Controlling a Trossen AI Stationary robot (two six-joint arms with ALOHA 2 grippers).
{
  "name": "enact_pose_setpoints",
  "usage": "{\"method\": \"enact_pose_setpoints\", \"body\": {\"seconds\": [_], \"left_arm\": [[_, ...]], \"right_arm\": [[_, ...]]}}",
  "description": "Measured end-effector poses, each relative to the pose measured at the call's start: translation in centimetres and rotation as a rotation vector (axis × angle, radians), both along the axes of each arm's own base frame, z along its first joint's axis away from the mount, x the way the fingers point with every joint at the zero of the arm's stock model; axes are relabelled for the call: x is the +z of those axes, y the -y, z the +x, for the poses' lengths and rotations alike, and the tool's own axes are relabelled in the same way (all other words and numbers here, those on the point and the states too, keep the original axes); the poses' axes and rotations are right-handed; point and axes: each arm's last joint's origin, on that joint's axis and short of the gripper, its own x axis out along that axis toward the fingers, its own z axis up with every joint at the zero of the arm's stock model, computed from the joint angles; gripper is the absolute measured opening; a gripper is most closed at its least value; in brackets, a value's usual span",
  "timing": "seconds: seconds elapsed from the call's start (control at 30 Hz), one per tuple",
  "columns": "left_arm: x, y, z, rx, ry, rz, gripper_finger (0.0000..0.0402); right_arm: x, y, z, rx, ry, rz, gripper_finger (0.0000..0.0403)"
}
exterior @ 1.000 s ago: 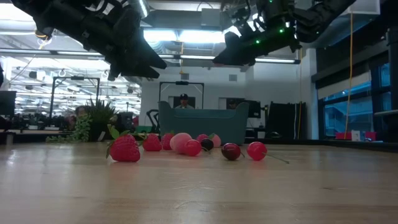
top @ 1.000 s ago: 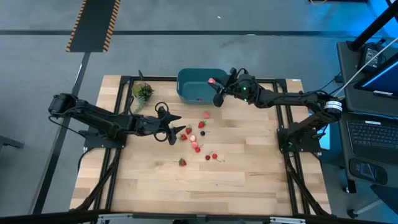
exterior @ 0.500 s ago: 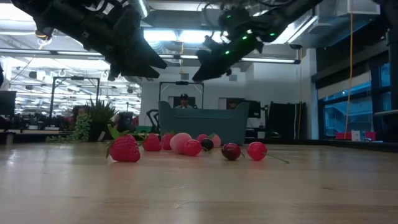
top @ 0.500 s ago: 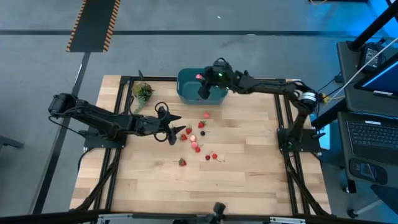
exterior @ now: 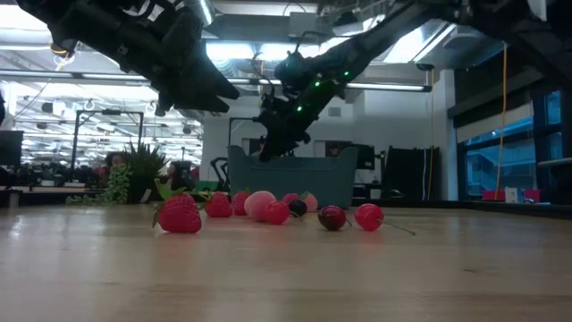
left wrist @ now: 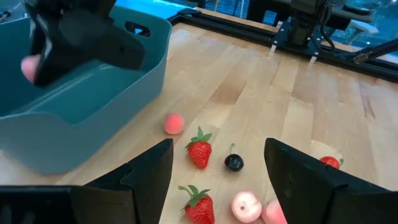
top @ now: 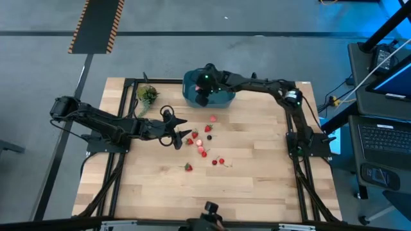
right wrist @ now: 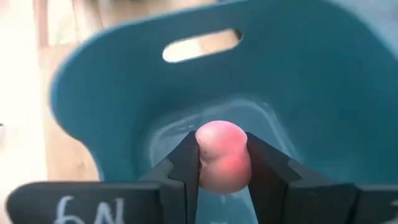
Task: Pick and placing Produce into tupperware
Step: Put the peach into the blue bin
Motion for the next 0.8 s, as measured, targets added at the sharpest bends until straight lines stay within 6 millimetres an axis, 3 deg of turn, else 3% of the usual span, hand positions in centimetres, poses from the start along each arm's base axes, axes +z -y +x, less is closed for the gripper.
{"method": "enact_pose_setpoints", "body": {"seconds": [0.4, 0.8], "left_arm": [[0.0, 0.0, 0.0, -0.010, -0.003, -0.001, 0.0245], [0.0, 0.0, 0.0, -0.011, -0.003, -0.001, 0.0245]], "right_arm": [[-2.8, 0.6, 0.5, -0.006, -0.078, 0.085, 0.0106], [-2.8, 0.5, 0.7, -0.003, -0.068, 0.079, 0.0126]]}}
